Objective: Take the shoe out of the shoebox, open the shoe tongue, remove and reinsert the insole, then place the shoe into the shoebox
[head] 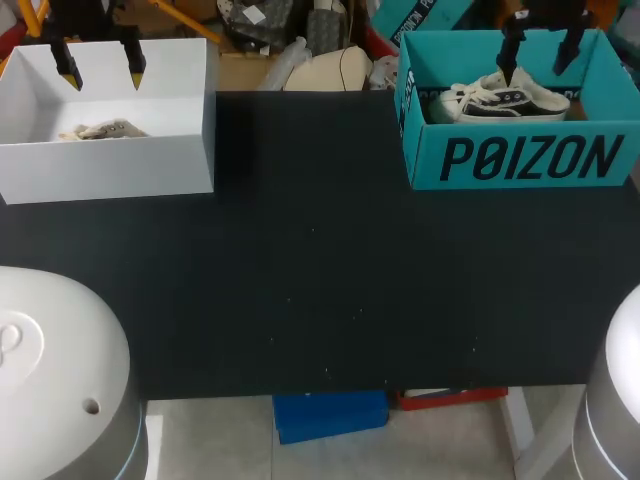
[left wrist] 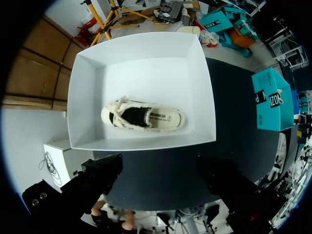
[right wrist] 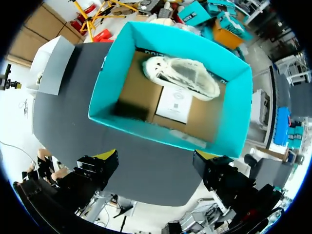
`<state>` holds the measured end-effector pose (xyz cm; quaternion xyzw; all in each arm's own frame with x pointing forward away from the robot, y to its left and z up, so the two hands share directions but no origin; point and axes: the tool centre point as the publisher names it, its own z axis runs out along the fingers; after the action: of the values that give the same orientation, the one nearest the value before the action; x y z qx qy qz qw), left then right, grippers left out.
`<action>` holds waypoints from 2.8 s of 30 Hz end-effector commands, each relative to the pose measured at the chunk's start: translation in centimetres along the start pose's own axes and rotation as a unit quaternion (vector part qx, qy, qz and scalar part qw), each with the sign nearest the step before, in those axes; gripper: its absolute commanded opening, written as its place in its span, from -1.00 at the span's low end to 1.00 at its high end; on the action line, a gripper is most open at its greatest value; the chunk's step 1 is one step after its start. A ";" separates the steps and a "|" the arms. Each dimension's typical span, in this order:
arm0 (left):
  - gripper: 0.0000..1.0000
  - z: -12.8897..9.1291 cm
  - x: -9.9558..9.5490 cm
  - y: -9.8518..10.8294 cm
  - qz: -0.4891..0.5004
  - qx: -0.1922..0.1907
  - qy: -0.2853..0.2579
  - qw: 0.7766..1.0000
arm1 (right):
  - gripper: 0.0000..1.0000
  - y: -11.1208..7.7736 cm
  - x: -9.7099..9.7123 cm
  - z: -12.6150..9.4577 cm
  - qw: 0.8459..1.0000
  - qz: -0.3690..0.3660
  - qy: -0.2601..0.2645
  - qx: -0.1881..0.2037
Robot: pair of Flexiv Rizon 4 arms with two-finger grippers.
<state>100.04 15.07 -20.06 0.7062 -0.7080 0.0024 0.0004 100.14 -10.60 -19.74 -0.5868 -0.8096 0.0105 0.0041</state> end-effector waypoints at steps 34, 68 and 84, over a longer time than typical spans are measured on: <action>1.00 0.0 0.0 0.0 0.000 -0.001 -0.001 1.000 | 1.00 -0.3 0.8 -0.6 0.893 -0.439 -0.100 0.019; 1.00 0.0 0.0 0.0 0.000 -0.001 -0.001 1.000 | 1.00 0.2 0.7 -0.6 0.889 -0.447 -0.100 0.020; 1.00 0.0 0.0 0.0 0.000 -0.001 -0.001 1.000 | 1.00 8.0 -1.8 3.5 0.866 -0.497 -0.050 -0.004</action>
<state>100.04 15.08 -20.07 0.7063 -0.7079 0.0025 0.0004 105.81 -9.41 -21.97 -0.1050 -0.9918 0.0398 -0.0603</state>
